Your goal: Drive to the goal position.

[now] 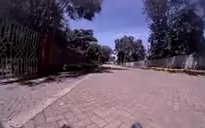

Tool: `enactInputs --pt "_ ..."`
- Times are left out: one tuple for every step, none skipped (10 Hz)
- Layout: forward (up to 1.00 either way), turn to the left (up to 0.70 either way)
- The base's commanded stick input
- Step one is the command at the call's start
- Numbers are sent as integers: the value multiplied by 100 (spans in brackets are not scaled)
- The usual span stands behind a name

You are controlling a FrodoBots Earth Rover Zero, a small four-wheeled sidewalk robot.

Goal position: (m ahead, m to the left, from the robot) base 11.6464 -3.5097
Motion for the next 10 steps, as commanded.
enactInputs --pt "70 0" --pt "70 0" --pt "70 0" --pt "70 0" --pt "70 0" --pt "70 0" --pt "70 0" --pt "70 0" --pt "70 0" --pt "70 0"
